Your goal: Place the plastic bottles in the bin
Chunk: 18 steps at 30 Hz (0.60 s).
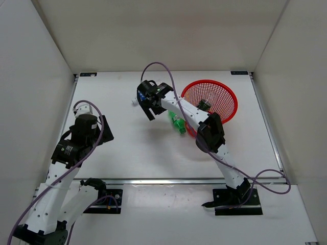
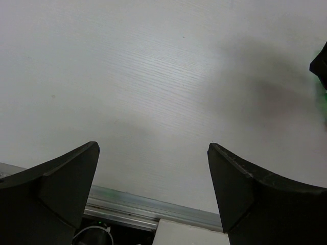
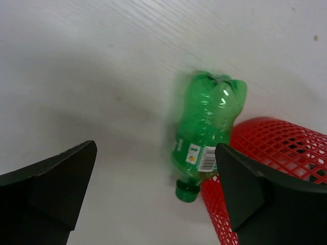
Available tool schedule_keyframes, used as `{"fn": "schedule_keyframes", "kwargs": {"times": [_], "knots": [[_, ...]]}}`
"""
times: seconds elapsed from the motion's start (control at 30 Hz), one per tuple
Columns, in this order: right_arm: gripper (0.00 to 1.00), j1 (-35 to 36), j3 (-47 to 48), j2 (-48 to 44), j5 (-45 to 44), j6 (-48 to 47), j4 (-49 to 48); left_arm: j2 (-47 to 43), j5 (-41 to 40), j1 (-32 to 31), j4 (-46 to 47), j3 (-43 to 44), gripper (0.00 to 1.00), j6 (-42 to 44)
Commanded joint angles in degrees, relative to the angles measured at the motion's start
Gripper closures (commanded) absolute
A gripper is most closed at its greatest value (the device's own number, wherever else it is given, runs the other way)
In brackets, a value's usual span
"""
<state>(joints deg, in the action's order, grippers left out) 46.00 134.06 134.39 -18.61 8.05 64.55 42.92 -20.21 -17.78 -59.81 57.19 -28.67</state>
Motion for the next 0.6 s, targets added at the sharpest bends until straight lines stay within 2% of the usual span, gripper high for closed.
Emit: {"fn": "schedule_keyframes", "kwargs": {"times": [0.0, 0.13, 0.4, 0.5, 0.53, 0.57], "knots": [[0.01, -1.17, 2.00, 2.45, -12.84, 1.97, 1.54, 0.77, 0.17, -0.24, -0.49, 0.29, 0.02, 1.24], [0.01, -1.52, 1.81, 5.62, -14.88, 2.05, 0.75, 0.42, 2.45, -0.24, 1.10, -2.08, 0.01, 1.86], [0.02, -3.55, 2.08, 9.40, -13.82, 3.99, 1.80, 0.94, -1.24, 0.38, 0.48, -0.59, 0.02, 2.91], [0.08, -3.90, 1.38, 10.45, -11.89, 4.78, 2.50, 1.73, -1.50, 0.55, 0.40, -0.41, 0.01, 2.56], [0.14, -3.72, 2.08, 10.63, -11.54, 5.21, 3.12, 2.25, -1.50, 0.38, 0.48, 0.02, 0.01, 2.39], [0.24, -3.81, 1.91, 10.72, -11.45, 5.48, 3.03, 2.26, -1.59, 0.29, 0.57, 0.72, 0.01, 2.65]]}}
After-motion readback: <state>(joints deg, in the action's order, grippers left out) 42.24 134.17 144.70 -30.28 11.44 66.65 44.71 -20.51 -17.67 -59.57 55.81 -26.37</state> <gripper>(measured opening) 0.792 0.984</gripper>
